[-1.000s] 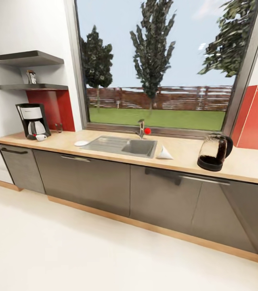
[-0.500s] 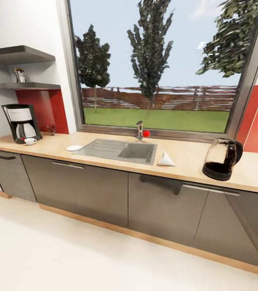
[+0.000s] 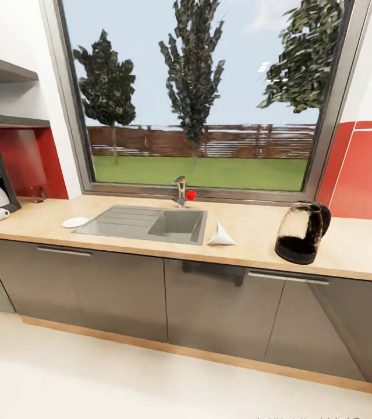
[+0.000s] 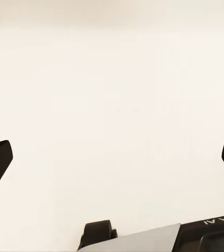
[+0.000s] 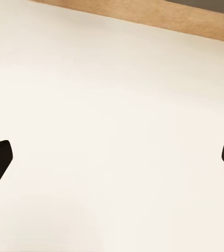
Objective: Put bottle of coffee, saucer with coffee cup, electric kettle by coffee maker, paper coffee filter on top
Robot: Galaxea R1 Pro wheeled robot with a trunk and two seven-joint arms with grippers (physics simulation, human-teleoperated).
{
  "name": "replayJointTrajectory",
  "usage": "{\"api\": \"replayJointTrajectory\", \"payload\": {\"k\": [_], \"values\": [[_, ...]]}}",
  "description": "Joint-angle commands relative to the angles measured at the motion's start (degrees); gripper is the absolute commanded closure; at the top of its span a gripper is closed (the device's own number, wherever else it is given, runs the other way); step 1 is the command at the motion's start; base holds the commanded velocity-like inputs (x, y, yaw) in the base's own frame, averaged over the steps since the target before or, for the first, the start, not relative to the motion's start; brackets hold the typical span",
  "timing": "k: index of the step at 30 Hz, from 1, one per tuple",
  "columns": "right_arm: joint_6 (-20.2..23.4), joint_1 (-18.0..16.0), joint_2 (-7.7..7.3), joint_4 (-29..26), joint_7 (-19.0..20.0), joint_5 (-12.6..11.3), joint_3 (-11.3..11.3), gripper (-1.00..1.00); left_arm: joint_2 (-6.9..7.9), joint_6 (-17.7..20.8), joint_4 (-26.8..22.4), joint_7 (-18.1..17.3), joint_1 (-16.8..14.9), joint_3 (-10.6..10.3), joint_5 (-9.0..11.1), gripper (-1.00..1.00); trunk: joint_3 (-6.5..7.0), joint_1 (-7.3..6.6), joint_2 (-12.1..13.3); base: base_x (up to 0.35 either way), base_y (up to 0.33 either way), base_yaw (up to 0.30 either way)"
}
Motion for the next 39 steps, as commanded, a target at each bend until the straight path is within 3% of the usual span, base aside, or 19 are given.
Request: {"api": "replayJointTrajectory", "payload": {"k": [1, 10, 19, 29, 39], "values": [[-0.19, -0.05, 0.0, 0.06, -0.01, 0.01, 0.02, -1.0, -0.01, -0.09, -0.11, 0.0, 0.03, 0.11, -0.51, -1.0, -0.05, 0.01, -0.03, 0.059, 0.0, -0.248], [-0.19, -0.06, 0.01, 0.06, -0.01, 0.02, 0.02, -1.0, -0.01, -0.17, -0.08, -0.03, 0.03, 0.16, -0.54, -1.0, -0.05, 0.01, -0.03, 0.028, 0.005, -0.222], [-0.09, -0.04, 0.06, 0.21, 0.01, 0.08, 0.08, -1.0, -0.01, -0.14, -0.03, -0.11, 0.03, 0.04, -0.59, -1.0, -0.05, 0.01, -0.03, 0.185, 0.16, -0.045], [-0.09, -0.03, 0.27, 5.19, 0.07, 0.04, 0.27, -1.0, 0.05, -0.12, -0.02, -0.12, 0.03, 0.05, -0.6, -1.0, -0.05, 0.01, -0.03, 0.267, 0.217, -0.034], [-0.18, -0.05, 0.56, 6.1, 0.1, 0.01, 0.2, -1.0, 0.08, -0.23, -0.02, -0.12, 0.03, 0.25, -0.6, -1.0, -0.05, 0.01, -0.03, 0.051, 0.045, -0.187]]}}
